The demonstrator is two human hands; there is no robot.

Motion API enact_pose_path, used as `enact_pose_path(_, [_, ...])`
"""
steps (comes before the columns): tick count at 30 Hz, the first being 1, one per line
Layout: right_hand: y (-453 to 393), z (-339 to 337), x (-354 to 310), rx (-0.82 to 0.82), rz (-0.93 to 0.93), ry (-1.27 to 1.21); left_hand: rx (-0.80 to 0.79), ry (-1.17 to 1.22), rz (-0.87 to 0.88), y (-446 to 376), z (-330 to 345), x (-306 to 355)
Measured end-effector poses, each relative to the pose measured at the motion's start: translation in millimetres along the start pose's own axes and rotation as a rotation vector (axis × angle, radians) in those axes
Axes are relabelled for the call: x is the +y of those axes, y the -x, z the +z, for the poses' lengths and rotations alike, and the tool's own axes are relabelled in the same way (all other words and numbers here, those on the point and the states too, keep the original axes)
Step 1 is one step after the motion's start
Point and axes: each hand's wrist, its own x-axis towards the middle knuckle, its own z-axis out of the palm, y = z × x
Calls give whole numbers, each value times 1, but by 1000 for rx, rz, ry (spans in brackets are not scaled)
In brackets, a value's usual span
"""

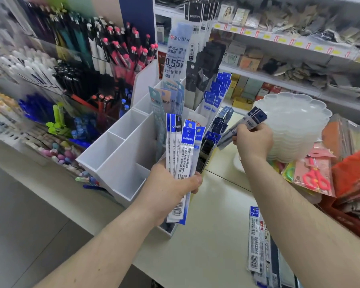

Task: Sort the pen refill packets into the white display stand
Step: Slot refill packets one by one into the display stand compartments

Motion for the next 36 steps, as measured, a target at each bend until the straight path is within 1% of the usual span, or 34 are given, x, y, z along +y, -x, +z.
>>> enact_pose_path(7, [12, -10, 1, 26, -16, 44, -48, -25, 1, -9, -4, -5])
enact_pose_path(13, [13, -4, 2, -104, 2, -47, -84, -41, 2, -11, -7, -6])
enact_pose_path(17, [8, -4, 2, -163, -29, -87, -33, -46, 6, -12, -4, -8])
enact_pose_path(20, [2, -8, 5, -174, -59, -63, 15, -56, -8, -10, -1, -9])
enact_pose_path(23, [-4, -9, 10, -194, -70, -90, 66, -66, -11, -4, 4, -10])
enact_pose_path(28, [-9, 0, 16, -298, -59, -138, 143, -60, -22, 3, 22, -6])
enact_pose_path(31, [-10, 7, 21, -306, -86, -106, 189, -51, -60, 2, 34, -8])
enact_pose_path(34, [-23, 16, 40, -327, -127, -43, 238, -23, -72, 1, 41, -10])
enact_pose_path(36, [-14, 12, 30, -335, -154, 19, 258, -17, -71, 3, 44, -10])
